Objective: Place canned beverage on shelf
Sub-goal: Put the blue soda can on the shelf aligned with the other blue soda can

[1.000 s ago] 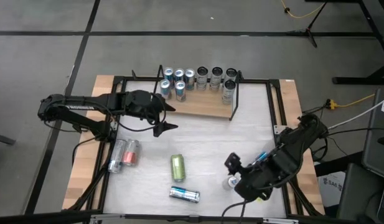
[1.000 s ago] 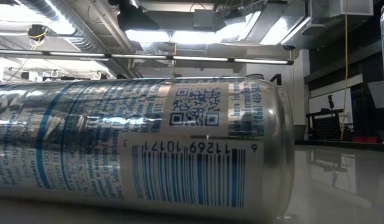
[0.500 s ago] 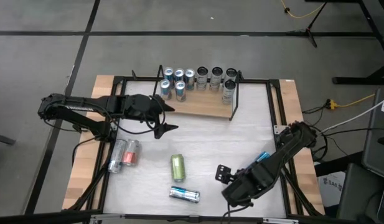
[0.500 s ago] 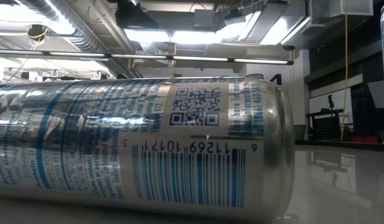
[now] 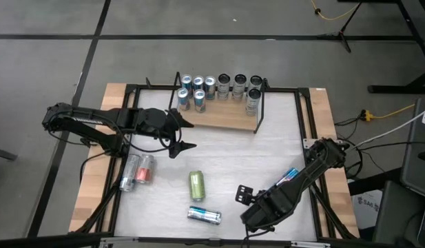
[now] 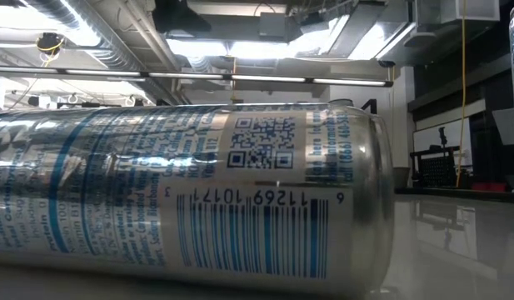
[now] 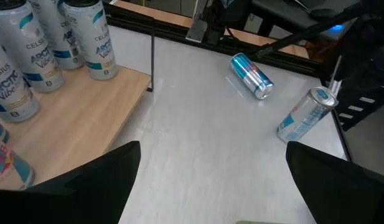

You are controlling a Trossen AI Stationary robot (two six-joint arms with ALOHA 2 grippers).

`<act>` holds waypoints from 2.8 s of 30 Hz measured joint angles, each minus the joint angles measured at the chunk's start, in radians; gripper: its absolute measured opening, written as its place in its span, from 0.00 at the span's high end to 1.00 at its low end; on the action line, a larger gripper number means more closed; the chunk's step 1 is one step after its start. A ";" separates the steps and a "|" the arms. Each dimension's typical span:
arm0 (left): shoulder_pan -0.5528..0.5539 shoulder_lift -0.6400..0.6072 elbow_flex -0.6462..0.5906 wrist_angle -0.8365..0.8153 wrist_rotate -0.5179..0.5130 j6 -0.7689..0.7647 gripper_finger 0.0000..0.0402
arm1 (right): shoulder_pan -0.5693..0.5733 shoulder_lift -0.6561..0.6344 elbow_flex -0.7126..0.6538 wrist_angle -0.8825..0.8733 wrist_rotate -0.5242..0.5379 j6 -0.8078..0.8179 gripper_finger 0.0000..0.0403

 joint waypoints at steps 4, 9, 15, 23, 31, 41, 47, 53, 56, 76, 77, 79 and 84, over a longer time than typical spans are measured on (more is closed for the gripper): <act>-0.005 0.000 0.000 0.000 0.000 -0.001 0.01 | 0.000 0.000 0.000 -0.028 0.000 0.071 0.24; -0.004 0.000 0.000 0.000 0.000 -0.001 0.01 | 0.000 0.000 0.000 -0.032 -0.030 0.098 0.24; -0.004 0.000 0.000 0.000 -0.004 -0.012 0.01 | 0.000 0.000 0.000 -0.032 -0.051 0.098 0.24; -0.004 0.000 0.000 0.000 -0.035 -0.026 0.01 | 0.001 -0.026 -0.065 -0.028 -0.052 0.139 0.24; -0.004 0.000 0.000 0.000 -0.036 -0.052 0.01 | 0.021 -0.108 -0.157 0.033 0.014 0.159 0.24; -0.004 0.000 0.000 0.000 -0.060 -0.054 0.01 | 0.019 -0.107 -0.226 0.159 0.023 0.054 0.24; -0.004 0.000 0.000 0.000 -0.058 -0.054 0.01 | 0.019 -0.107 -0.226 0.193 0.028 0.052 0.24; -0.004 0.000 0.000 0.000 -0.050 -0.053 0.01 | 0.019 -0.107 -0.226 0.178 -0.002 0.055 0.24; -0.004 0.000 0.000 0.000 -0.050 -0.053 0.01 | 0.020 -0.107 -0.226 0.176 -0.026 0.076 0.24; -0.004 0.000 0.000 0.000 -0.049 -0.053 0.01 | 0.019 -0.106 -0.329 0.250 0.018 0.083 0.24; -0.004 0.000 0.000 0.000 -0.049 -0.053 0.01 | 0.019 -0.106 -0.329 0.253 0.002 0.083 0.24; -0.004 0.000 0.000 0.000 -0.049 -0.053 0.01 | 0.019 -0.106 -0.329 0.259 -0.025 0.083 0.24; -0.004 0.000 0.000 0.000 -0.049 -0.053 0.01 | 0.019 -0.106 -0.329 0.264 -0.027 0.103 0.24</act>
